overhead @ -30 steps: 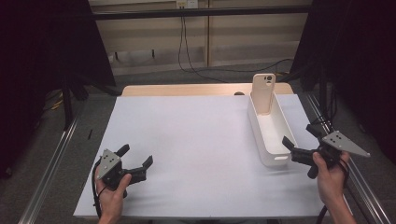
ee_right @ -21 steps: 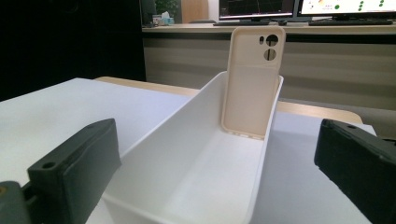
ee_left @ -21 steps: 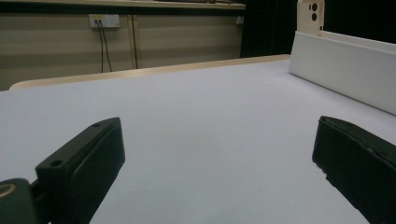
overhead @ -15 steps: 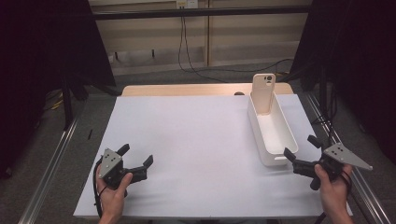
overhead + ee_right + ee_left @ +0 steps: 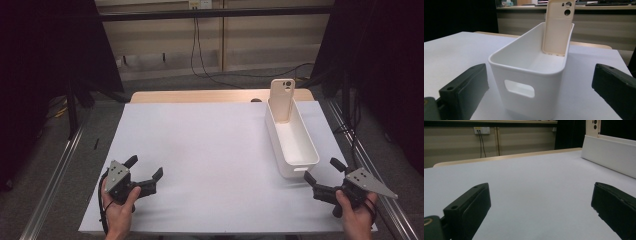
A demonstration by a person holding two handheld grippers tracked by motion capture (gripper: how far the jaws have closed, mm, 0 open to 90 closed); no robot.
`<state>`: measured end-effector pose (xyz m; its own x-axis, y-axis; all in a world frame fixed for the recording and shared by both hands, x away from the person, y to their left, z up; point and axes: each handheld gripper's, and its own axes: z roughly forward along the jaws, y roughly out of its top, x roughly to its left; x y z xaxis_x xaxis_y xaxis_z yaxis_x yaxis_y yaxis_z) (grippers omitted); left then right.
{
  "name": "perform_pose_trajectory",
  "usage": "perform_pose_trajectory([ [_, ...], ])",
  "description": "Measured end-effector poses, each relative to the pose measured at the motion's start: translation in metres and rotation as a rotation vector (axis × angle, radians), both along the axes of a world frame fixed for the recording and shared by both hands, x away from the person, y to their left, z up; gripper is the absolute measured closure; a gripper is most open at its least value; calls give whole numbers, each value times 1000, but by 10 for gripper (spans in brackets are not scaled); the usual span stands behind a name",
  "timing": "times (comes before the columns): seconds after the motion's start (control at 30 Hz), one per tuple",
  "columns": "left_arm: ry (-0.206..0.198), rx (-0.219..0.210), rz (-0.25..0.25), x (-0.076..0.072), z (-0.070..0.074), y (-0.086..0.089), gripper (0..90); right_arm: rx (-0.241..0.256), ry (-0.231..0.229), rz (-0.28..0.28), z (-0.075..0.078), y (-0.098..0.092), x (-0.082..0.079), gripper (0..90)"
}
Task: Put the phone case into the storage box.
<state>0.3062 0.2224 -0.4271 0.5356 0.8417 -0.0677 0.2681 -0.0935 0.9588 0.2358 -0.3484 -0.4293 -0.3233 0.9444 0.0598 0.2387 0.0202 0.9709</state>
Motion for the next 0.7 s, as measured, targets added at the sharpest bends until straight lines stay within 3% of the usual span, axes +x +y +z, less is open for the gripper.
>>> perform_pose_trajectory([
  [0.37,2,-9,3,1,-2,0,25,15,9,-32,-12,-5,-16,3],
  [0.7,11,-5,-12,1,-3,-2,26,24,11,-29,-13,-2,-15,4],
])
